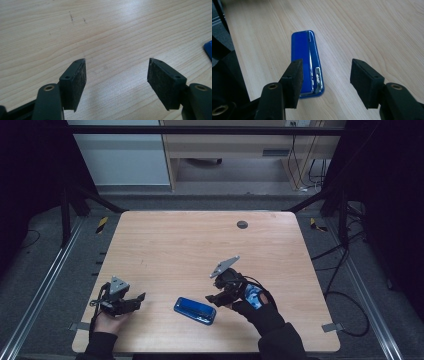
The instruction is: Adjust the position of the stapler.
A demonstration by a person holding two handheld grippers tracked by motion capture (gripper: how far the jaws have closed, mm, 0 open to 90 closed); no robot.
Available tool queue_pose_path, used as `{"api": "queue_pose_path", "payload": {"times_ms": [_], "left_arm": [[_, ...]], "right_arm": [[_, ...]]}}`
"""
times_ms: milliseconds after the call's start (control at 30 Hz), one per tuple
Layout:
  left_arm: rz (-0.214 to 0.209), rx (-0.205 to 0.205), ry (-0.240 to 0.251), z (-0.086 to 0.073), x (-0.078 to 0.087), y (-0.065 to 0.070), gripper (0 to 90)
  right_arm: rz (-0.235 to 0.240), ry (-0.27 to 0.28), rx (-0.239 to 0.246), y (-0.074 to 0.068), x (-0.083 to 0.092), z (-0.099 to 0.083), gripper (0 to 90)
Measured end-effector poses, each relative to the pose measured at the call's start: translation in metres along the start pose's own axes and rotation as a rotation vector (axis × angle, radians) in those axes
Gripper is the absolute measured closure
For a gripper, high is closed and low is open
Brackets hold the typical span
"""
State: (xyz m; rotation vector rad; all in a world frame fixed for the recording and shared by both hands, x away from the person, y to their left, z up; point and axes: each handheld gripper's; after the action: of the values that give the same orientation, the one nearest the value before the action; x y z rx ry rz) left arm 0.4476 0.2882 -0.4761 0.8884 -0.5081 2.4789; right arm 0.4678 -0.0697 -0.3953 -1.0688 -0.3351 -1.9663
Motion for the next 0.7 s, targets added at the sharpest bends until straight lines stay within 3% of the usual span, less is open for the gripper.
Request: {"api": "queue_pose_path", "payload": {"times_ms": [367,700], "left_arm": [[-0.002,-0.003,-0.005,0.000,-0.001,0.000,31.3],[-0.006,-0.009,-0.015,0.000,-0.002,0.000,31.3]], "right_arm": [[0.018,-0.058,0.062,-0.018,-0.028,0.010,48.4],[0.021,-0.099,0.073,-0.025,-0.051,0.006,51.2]]}}
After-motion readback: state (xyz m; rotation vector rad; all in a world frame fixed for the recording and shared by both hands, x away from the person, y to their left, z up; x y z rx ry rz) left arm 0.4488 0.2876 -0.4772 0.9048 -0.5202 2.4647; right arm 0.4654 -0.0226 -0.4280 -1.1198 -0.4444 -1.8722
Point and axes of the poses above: each handheld gripper's, and its own axes: x roughly backward along the jaws, z roughly out of its top, y roughly to its right, and after that the axes turned 10 degrees about -x, right-handed
